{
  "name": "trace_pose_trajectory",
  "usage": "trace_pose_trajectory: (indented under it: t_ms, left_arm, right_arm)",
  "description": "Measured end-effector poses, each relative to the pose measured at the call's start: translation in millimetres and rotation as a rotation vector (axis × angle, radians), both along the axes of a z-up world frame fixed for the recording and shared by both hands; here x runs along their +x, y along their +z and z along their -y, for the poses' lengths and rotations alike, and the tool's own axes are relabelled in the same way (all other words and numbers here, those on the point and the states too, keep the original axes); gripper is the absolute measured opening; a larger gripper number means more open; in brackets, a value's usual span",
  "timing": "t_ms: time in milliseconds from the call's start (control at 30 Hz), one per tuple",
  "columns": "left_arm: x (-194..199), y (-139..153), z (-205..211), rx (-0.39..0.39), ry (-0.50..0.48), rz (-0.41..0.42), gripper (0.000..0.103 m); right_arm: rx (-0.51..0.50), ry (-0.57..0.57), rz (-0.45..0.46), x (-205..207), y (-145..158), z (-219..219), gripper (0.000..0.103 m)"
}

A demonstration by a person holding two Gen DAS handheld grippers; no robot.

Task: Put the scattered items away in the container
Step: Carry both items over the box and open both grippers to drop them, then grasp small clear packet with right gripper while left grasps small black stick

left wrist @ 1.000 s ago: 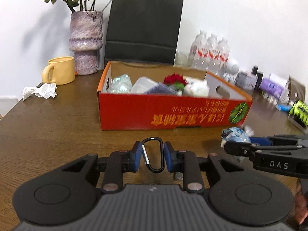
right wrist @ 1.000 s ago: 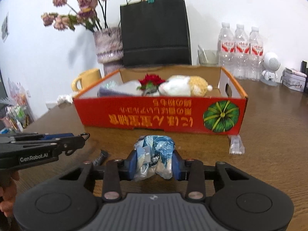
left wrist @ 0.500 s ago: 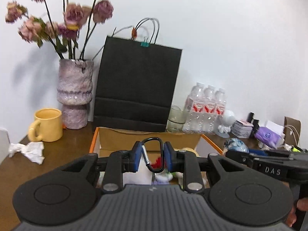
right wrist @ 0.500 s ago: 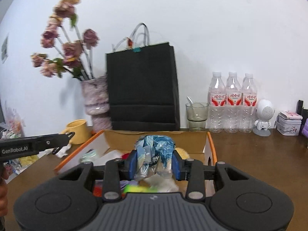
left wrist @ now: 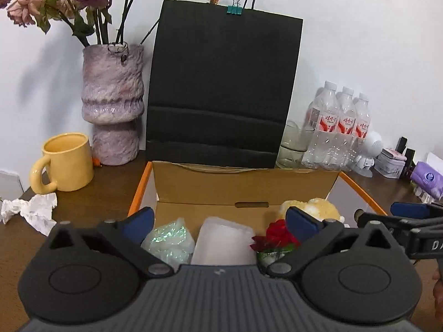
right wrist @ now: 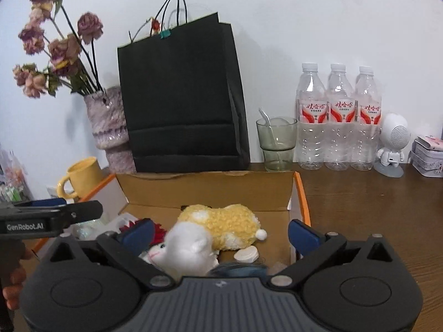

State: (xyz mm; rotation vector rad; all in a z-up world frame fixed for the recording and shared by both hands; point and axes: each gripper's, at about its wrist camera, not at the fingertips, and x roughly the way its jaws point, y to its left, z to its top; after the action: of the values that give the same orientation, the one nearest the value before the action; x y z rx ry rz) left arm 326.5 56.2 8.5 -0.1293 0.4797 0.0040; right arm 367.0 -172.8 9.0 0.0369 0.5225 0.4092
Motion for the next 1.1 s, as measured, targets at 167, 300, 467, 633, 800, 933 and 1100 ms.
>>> trace_pose_trajectory:
  t_ms: [167, 300, 467, 633, 800, 933, 1100]
  left_arm:
    - [-1, -4, 4, 0.014, 0.008, -0.014, 0.103]
    - [1, -8, 11, 0.031, -0.003, -0.029, 0.103]
    - [1, -10, 15, 0.049, -0.013, -0.031, 0.103]
    - [2, -11, 14, 0.046, -0.011, -0.033, 0.103]
    - [1, -10, 14, 0.046, -0.011, -0.029, 0.103]
    - [0, -9, 15, 0.045, -0.013, -0.026, 0.103]
    - [-6, -5, 14, 0.024, 0.007, -0.011, 0.103]
  right_arm:
    - [-0.062, 0.008, -0.012, -1, -3, -10, 0.103]
    - [-0.094, 0.031, -0.014, -4, -5, -18, 0.103]
    - [-0.144, -0.019, 0.023, -9, -6, -25, 0.103]
    - [-0.143, -0.01, 0.008, -7, -9, -26, 0.103]
    - [-0.128, 0.0, -0.009, -6, -10, -26, 0.103]
    - [-0.119, 0.005, -0.015, -7, -9, -25, 0.103]
    - [-0.099, 0.01, -0.014, -14, -4, -22, 0.103]
